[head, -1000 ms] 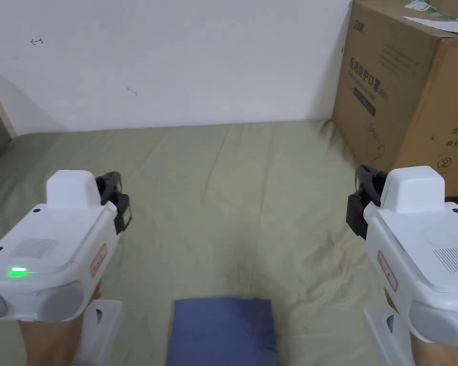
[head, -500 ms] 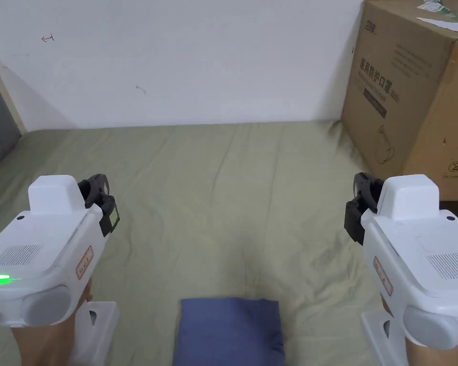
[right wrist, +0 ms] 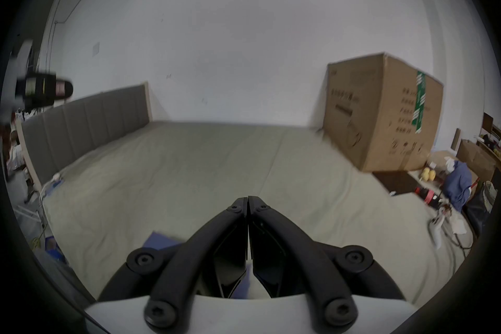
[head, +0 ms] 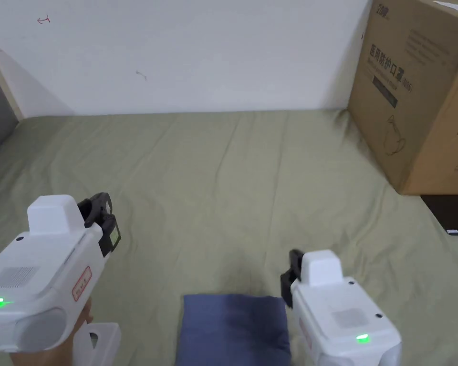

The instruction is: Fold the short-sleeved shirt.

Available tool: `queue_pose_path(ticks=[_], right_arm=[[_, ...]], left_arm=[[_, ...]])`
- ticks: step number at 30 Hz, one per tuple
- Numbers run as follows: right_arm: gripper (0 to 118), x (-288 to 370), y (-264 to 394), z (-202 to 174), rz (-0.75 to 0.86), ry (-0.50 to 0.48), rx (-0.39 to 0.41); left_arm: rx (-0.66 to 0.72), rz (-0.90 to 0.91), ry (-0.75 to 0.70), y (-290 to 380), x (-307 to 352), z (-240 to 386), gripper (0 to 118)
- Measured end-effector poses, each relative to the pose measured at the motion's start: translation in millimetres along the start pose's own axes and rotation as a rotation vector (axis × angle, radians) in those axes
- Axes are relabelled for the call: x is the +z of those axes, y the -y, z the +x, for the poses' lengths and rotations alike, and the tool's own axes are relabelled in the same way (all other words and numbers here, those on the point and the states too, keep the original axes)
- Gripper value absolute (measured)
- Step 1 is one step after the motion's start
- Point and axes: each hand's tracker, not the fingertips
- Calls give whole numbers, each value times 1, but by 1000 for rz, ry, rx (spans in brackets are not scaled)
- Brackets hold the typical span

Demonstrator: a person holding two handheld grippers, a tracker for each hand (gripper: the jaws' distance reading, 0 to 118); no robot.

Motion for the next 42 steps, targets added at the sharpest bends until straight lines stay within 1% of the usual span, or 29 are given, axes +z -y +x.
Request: queue_pose_path(ticks=[2, 5, 7, 9, 10, 13, 16, 17, 18, 19, 20, 21, 22, 23, 24, 25, 26, 27, 29, 31, 33, 35, 36, 37, 38, 39, 40, 41, 42], right_arm=[[0, -15, 28, -12, -65, -14, -7], [0, -29, 63, -27, -137, -19, 23], [0, -35, 85, -35, -206, -21, 24], [0, -41, 101, -38, -273, -19, -11], [0, -42, 109, -38, -280, -25, -22], [0, -54, 128, -40, -329, -3, 8], [0, -58, 137, -35, -321, -7, -24], [0, -58, 135, -36, -317, -9, -19], [0, -58, 137, -35, -321, -11, -13], [0, -58, 138, -35, -317, -14, -4], [0, -57, 138, -34, -315, -17, -4], [0, -57, 138, -34, -314, -18, -8], [0, -57, 137, -33, -315, -22, -14], [0, -57, 137, -32, -317, -24, -20], [0, -57, 136, -32, -320, -24, -22], [0, -57, 136, -32, -322, -24, -24], [0, -57, 136, -32, -325, -23, -27], [0, -57, 136, -32, -326, -24, -30], [0, -57, 136, -31, -328, -23, -49], [0, -57, 135, -29, -332, -24, -60], [0, -57, 136, -29, -333, -25, -62], [0, -56, 135, -29, -330, -28, -59], [0, -56, 135, -29, -330, -29, -60], [0, -56, 134, -28, -330, -30, -62], [0, -56, 134, -28, -331, -31, -63], [0, -56, 135, -28, -331, -32, -65], [0, -56, 135, -28, -330, -32, -66], [0, -56, 135, -27, -330, -33, -65], [0, -56, 135, -27, -330, -33, -64]], left_arm=[[7, -14, 5, 5, -1, -3, 0], [0, -40, 10, 13, -3, -6, 0], [4, -57, 17, 18, -6, -9, 0], [12, -78, 25, 24, -8, -11, 0], [21, -89, 28, 28, -9, -12, 0], [46, -128, 37, 40, -14, -15, 0], [106, -238, 89, 57, -23, -17, 0], [147, -277, 113, 65, -27, -18, 4], [187, -312, 125, 73, -31, -18, 9], [225, -374, 141, 82, -37, -18, 17], [262, -432, 152, 92, -42, -18, 35], [292, -492, 171, 101, -48, -17, 48], [324, -558, 181, 111, -55, -17, 55], [360, -619, 194, 123, -63, -17, 55], [369, -683, 215, 132, -69, -16, 75], [384, -727, 230, 142, -75, -14, 92], [407, -761, 244, 152, -80, -13, 106], [415, -780, 264, 158, -84, -13, 109], [455, -815, 265, 173, -92, -12, 109], [454, -875, 281, 183, -102, -10, 109], [462, -891, 287, 192, -108, -9, 109], [473, -951, 341, 202, -118, -9, 107], [470, -973, 373, 206, -121, -8, 101], [461, -997, 407, 210, -124, -8, 92], [457, -1004, 419, 213, -125, -6, 77], [424, -1022, 445, 217, -127, -4, 68], [420, -1015, 451, 219, -128, -3, 59], [425, -1016, 465, 219, -129, -5, 48], [436, -1022, 484, 219, -130, -6, 42]])
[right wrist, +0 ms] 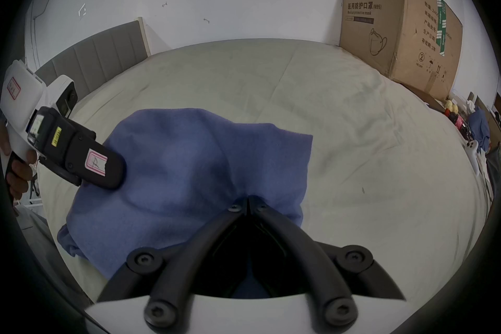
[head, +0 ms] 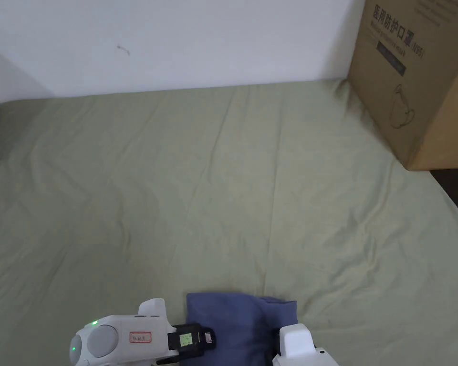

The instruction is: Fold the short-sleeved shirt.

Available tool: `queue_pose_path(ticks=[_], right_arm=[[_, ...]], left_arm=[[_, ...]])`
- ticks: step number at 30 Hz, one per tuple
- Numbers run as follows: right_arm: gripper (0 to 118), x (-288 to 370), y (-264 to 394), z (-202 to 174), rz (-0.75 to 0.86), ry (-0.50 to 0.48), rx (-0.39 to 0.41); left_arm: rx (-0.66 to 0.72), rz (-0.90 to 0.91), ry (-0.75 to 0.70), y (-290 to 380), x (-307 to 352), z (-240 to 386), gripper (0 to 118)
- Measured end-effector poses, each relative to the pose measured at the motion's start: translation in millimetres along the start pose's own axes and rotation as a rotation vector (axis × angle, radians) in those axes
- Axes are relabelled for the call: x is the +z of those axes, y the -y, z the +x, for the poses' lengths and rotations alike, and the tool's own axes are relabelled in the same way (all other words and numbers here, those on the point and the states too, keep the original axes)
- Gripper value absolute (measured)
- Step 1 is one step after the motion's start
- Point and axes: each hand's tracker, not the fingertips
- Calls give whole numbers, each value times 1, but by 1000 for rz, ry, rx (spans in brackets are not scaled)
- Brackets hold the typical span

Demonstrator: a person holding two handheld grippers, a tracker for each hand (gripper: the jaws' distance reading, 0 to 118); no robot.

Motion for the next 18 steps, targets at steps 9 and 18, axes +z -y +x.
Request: queue_pose_path(ticks=[9, 18], right_arm=[[0, 13, -23, 3, -5, -27, 41], [0, 48, -86, -4, 191, -21, 80]], left_arm=[[-37, -2, -19, -12, 18, 17, 21], [-161, 64, -231, -67, 118, -27, 21]])
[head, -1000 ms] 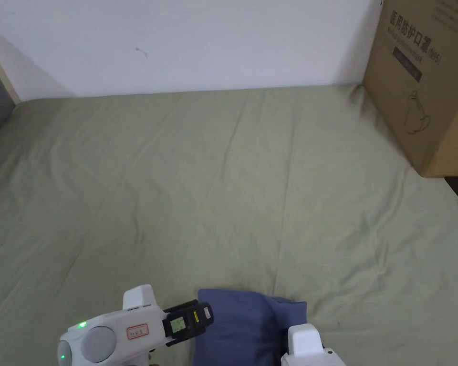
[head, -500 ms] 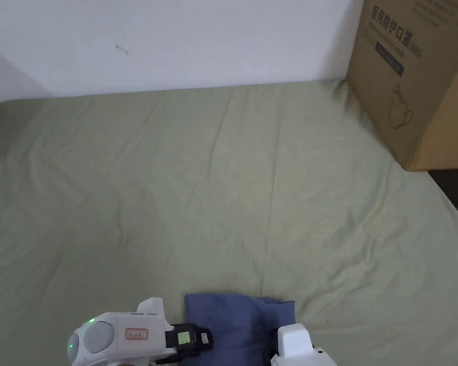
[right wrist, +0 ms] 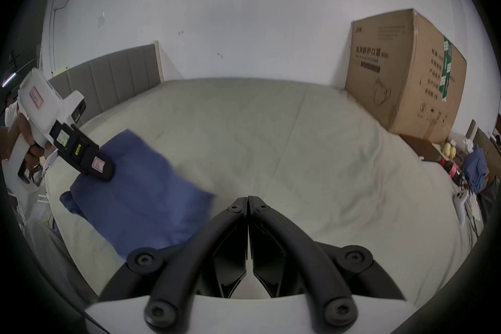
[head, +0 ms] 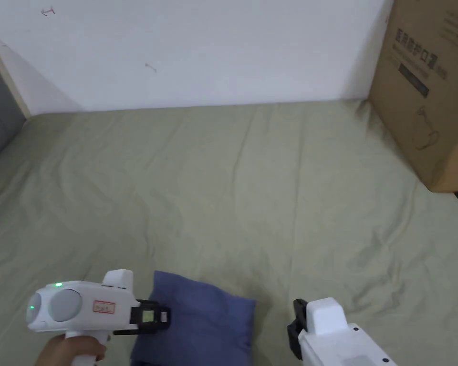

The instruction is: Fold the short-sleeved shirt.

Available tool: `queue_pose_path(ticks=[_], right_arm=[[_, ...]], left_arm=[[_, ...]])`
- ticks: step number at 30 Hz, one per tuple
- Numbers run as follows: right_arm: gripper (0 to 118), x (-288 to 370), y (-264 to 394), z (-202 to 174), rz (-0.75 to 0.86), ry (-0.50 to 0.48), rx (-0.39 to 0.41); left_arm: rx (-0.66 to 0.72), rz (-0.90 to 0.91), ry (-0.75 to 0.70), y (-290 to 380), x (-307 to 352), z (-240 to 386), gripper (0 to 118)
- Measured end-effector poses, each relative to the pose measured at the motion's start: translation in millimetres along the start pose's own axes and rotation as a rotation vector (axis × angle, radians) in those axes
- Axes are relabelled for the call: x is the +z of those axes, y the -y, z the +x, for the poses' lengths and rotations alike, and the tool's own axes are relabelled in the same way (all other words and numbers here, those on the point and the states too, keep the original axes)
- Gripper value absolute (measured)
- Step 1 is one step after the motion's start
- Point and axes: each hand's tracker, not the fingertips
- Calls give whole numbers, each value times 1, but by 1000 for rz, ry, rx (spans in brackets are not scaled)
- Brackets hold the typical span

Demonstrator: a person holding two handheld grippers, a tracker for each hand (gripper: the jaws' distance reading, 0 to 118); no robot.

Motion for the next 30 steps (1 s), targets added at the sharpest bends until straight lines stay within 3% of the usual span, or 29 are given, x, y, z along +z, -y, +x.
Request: queue_pose_path(ticks=[11, 17, 21, 27, 28, 30], right_arm=[[0, -5, -66, -13, 118, 18, 40], [0, -22, -81, -19, 131, 18, 42], [0, -34, -82, -19, 116, 21, 32], [0, -40, -83, -17, 99, 33, 21], [0, -39, -83, -15, 99, 31, 19], [0, -35, -85, -13, 101, 33, 13]], left_arm=[[124, 13, -383, -36, 96, -193, 21], [217, 10, -463, -35, 119, -274, 21], [311, 31, -478, -27, 114, -288, 21], [334, 3, -487, -23, 97, -286, 23], [343, 13, -486, -24, 100, -286, 28], [378, 29, -494, -27, 103, -281, 56]])
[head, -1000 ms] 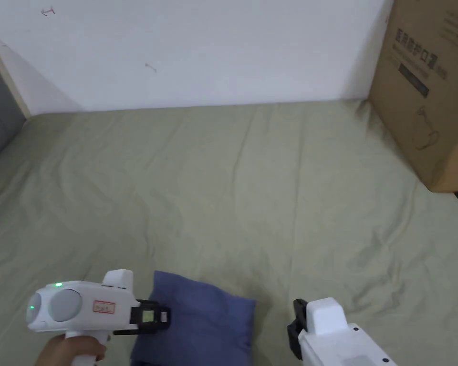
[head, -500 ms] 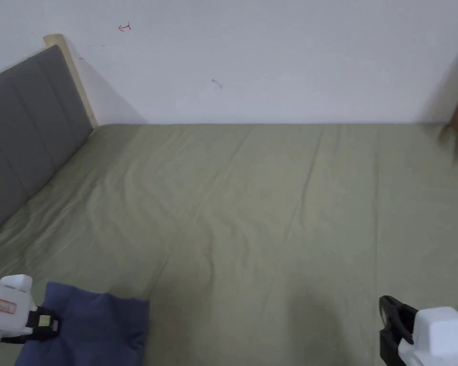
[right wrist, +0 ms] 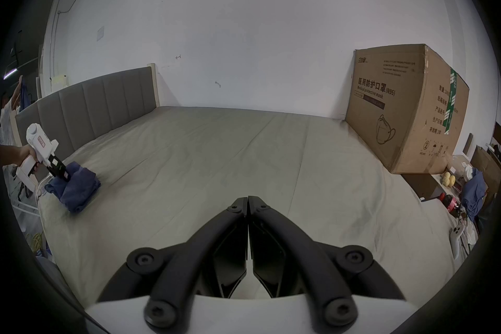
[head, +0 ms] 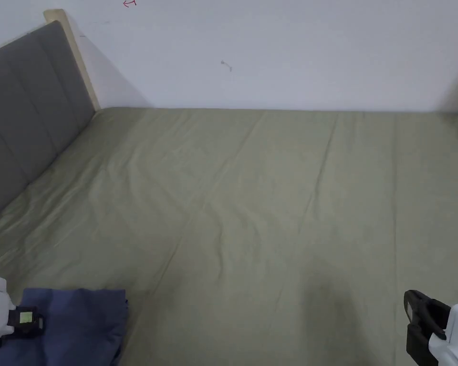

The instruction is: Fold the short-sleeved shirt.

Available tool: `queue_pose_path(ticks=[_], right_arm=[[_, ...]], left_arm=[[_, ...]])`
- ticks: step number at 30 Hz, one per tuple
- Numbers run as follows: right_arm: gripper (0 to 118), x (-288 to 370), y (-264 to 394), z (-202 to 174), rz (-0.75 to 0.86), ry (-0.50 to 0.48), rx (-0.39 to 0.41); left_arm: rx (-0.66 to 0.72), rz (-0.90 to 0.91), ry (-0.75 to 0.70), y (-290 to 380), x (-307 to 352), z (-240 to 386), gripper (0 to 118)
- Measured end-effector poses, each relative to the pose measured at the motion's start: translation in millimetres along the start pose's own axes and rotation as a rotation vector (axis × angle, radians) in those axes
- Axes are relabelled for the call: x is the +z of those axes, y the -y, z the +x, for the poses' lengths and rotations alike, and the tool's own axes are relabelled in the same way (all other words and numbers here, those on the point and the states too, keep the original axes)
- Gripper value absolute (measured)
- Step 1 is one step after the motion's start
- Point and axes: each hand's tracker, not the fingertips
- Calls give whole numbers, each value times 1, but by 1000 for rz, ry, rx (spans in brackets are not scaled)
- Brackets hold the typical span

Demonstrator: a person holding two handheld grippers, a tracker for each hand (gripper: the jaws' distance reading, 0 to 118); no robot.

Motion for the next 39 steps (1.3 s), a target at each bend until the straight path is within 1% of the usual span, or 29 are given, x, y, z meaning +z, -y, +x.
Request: queue_pose_path(ticks=[1, 2, 3, 4, 10, 15, 18, 23, 25, 29, 33, 37, 39], right_arm=[[0, 3, -2, 1, 3, 4, 2], [0, 5, -3, 3, 7, 7, 1], [0, 7, -4, 5, 13, 10, -4], [0, 12, -9, 5, 17, 9, -11], [0, 38, -26, 17, 78, 18, -20], [0, 70, -53, 28, 158, 20, -29], [0, 92, -73, 37, 215, 28, -27], [0, 126, -104, 54, 306, 52, -7], [0, 135, -113, 61, 332, 77, -5], [0, 157, -129, 72, 373, 122, 14], [0, 174, -134, 82, 398, 156, 23], [0, 185, -132, 94, 427, 170, 19], [0, 189, -130, 99, 435, 180, 21]], left_arm=[[16, 14, 5, 0, 6, 3, 72], [23, 29, 14, -2, 10, 1, 92], [33, 71, 16, -2, 18, 4, 101], [33, 106, 9, -2, 26, 9, 106], [-18, 182, 2, -5, 76, 32, 106], [-77, 329, 35, 3, 136, 64, 106], [-104, 450, 64, 11, 181, 88, 106], [-168, 703, 65, 36, 262, 140, 106], [-184, 806, 46, 49, 291, 162, 106], [-202, 1017, 55, 83, 338, 205, 105], [-249, 1155, 57, 119, 361, 244, 105], [-260, 1245, 92, 155, 362, 280, 105], [-267, 1270, 79, 172, 354, 301, 105]])
